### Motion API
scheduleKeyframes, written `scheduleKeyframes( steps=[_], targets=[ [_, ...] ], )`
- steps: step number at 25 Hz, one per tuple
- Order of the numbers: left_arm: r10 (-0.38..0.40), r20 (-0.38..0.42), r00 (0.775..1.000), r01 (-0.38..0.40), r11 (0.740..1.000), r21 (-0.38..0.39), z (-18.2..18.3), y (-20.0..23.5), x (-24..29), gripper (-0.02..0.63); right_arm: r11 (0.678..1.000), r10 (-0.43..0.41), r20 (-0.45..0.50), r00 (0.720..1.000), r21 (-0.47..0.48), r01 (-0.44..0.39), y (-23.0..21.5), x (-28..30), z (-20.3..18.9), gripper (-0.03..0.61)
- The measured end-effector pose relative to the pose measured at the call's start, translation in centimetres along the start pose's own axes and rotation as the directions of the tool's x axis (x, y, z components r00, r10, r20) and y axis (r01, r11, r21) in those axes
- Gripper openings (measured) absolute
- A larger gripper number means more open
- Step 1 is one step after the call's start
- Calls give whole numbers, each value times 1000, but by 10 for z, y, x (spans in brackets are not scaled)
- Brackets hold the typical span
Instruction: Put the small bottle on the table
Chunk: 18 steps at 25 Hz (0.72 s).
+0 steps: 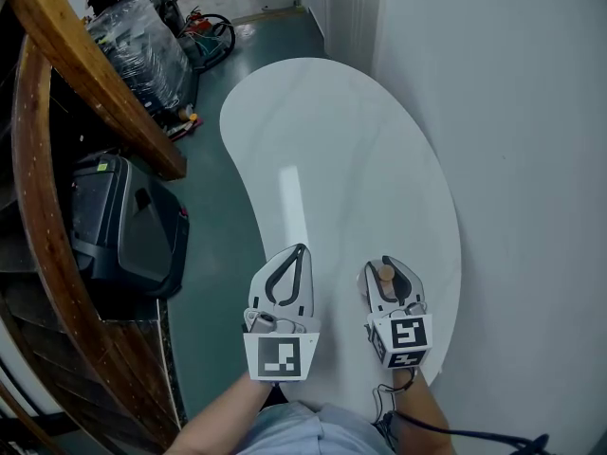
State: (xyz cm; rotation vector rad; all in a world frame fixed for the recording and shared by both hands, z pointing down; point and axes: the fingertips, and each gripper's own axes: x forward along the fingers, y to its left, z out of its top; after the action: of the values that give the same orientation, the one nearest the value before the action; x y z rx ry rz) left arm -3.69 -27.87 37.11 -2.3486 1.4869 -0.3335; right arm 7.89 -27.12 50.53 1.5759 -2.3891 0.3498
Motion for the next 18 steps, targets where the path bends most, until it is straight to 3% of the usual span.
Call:
scheduleKeyframes(
  steps=[18],
  targets=[
    [-17,-48,999,16,1000,-15,-16,-4,6,-2,1000,-10,-66,998,5,10,-7,11,-33,115]
  ],
)
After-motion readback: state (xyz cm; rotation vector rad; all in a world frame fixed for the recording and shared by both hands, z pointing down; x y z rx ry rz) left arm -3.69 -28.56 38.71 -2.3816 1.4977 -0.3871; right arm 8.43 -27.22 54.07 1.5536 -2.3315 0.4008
